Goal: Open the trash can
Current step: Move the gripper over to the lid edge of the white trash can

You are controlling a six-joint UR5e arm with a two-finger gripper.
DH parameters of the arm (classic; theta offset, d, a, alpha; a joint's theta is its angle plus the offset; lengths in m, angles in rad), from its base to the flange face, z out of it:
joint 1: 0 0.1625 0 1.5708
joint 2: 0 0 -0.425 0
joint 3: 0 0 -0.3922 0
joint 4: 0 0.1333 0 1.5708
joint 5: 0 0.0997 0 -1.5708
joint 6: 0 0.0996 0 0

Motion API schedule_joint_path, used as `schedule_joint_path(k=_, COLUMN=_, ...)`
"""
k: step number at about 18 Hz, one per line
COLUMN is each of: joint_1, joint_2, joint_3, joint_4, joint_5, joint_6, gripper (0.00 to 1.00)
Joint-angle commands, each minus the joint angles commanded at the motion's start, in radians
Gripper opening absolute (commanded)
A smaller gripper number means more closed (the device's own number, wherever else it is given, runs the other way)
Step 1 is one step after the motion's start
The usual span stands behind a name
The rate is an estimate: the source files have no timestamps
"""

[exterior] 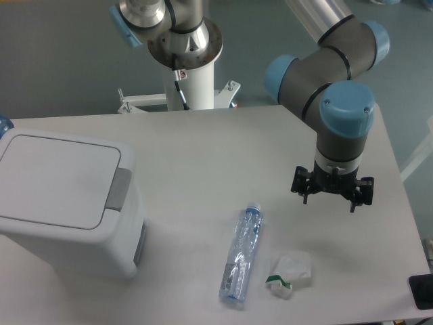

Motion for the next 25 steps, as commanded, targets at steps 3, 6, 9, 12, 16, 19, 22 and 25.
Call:
schedule_joint_path(k=3, joint_1=0.000, joint_2=0.005, joint_3=-0.002, joint_4=0.000, joint_5=0.000, joint_6=0.000, gripper=1.00)
schedule_joint_path(k=6, joint_1=-0.005, joint_2=0.003, joint_3=0.008, joint_4=0.005, joint_5=0.000, joint_6=0.005, gripper=1.00)
schedule_joint_path(k=9, joint_1=-0.009, joint_2=0.011, joint_3=-0.052, joint_4=0.086, joint_5=-0.027, joint_6=-0.008, gripper=1.00)
schedule_joint_path(k=12, joint_1=-0.015, joint_2=0.063, joint_3=-0.120, joint_4=0.175, joint_5=-0.084, joint_6=-0.101, gripper=1.00)
schedule_joint_path(k=16, joint_1=-0.047, joint_2=0.106, joint_3=-0.111, joint_4=0.183, joint_5=-0.172, joint_6=-0.274, gripper=1.00)
schedule_joint_path(k=19, joint_1=-0.089, joint_2=0.127, joint_3=-0.098, joint_4=0.184, joint_5=-0.210, joint_6=-0.395, gripper=1.00)
schedule_joint_path(k=22, joint_1=-0.147, joint_2=0.173, joint_3=-0.094, joint_4=0.184, joint_5=-0.230, joint_6=-0.446, gripper=1.00)
schedule_joint_path(k=25, joint_1=-0.160, joint_2=0.210, joint_3=-0.081, joint_4=0.186, joint_5=-0.336, joint_6=-0.507, gripper=1.00)
